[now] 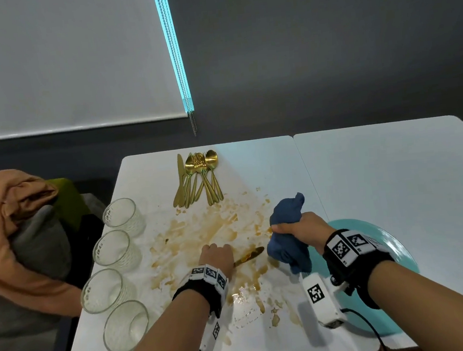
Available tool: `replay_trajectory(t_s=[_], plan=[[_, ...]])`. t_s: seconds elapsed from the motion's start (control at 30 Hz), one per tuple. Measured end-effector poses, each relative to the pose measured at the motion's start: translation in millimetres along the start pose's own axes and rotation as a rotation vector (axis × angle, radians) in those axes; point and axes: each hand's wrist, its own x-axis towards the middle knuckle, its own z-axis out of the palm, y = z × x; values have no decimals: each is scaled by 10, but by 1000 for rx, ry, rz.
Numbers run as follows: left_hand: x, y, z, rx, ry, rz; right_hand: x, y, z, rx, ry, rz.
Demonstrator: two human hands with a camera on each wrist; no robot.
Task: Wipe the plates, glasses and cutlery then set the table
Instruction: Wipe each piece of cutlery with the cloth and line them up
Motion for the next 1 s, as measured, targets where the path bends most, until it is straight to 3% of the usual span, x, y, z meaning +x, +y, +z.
replay_trajectory(t_s=[0.2, 0.3, 0.4, 0.5, 0.57, 0.67, 1.0], plan=[[0, -7, -50, 120, -48, -13, 91, -3, 14, 278, -77, 47], [34, -64, -139, 71, -56, -60, 76, -32, 34, 382, -73, 65], [66, -86, -351, -143, -8, -142, 110, 23, 87, 511, -63, 62], [91, -55, -627, -549, 52, -204, 95, 40, 150, 605, -112, 39], [80, 33, -800, -747, 60, -179, 83, 13, 201, 583, -160, -5], [32, 189, -982, -795, 72, -96, 89, -80, 271, 510, -196, -93], [31, 285, -1100, -907, 134, -44, 295, -488, -38, 596, 204, -47]])
